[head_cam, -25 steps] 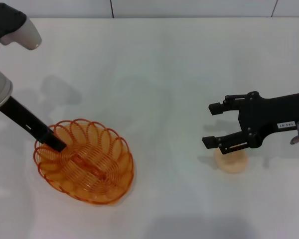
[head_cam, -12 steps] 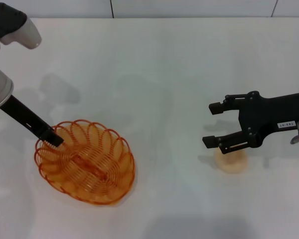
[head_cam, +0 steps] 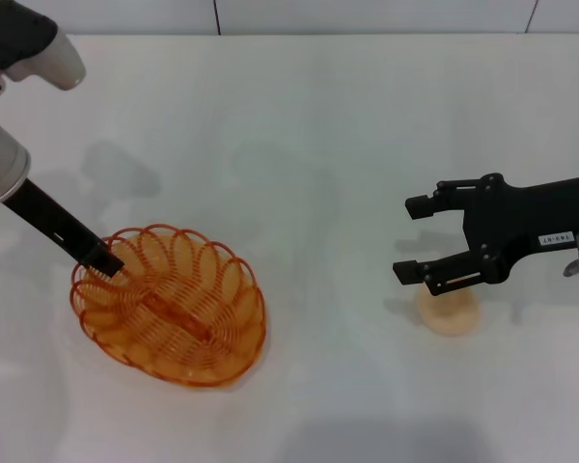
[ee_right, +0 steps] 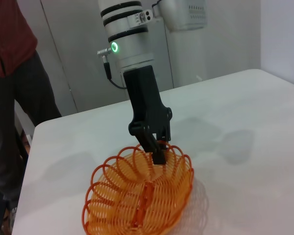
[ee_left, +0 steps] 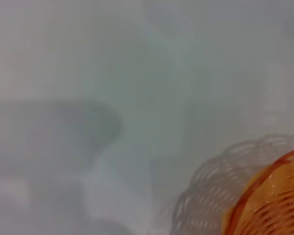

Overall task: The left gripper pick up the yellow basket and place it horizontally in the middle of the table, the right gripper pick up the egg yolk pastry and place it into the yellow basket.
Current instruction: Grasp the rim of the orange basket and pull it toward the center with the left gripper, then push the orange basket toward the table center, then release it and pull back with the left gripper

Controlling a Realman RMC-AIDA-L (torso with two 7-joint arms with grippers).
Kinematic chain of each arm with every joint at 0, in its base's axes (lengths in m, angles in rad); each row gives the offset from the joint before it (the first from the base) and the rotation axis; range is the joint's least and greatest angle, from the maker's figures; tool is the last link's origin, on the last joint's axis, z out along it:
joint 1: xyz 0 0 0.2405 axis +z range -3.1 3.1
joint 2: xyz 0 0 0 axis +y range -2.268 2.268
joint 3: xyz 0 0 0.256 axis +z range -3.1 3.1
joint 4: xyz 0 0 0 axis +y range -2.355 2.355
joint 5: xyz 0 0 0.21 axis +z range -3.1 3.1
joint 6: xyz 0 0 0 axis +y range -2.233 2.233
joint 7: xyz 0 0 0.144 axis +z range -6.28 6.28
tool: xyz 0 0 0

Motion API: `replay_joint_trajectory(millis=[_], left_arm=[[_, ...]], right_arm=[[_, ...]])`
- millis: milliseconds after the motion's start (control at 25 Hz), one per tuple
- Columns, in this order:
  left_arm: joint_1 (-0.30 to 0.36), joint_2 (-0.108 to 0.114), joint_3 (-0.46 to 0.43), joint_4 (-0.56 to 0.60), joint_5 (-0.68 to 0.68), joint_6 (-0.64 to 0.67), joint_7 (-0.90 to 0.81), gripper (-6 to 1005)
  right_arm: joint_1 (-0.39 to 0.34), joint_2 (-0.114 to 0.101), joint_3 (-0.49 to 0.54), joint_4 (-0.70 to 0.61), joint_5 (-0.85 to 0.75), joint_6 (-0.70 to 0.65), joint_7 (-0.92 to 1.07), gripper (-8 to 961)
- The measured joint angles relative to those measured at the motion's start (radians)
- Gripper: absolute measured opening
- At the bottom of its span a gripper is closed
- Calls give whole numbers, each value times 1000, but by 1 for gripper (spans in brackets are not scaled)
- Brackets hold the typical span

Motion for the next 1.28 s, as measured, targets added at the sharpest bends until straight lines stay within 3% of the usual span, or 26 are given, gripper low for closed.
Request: replay_joint_trajectory(millis=[360,560,1000,1280], left_arm=[[-14,3,-10,77,-11,61,-14,117],[-17,8,-12,112,-88,101,-55,106],[-13,7,-17,110,-187,107,-234,85],[-2,-9,-75,77,-202,85,-338,84]], right_arm=[[-1,0,4,0,0,0,0,860],[-2,0,5,0,9,4,0,860],[2,-2,41,-1,17,-1,-2,859],[5,-7,50,-9,18,-3,-2,859]])
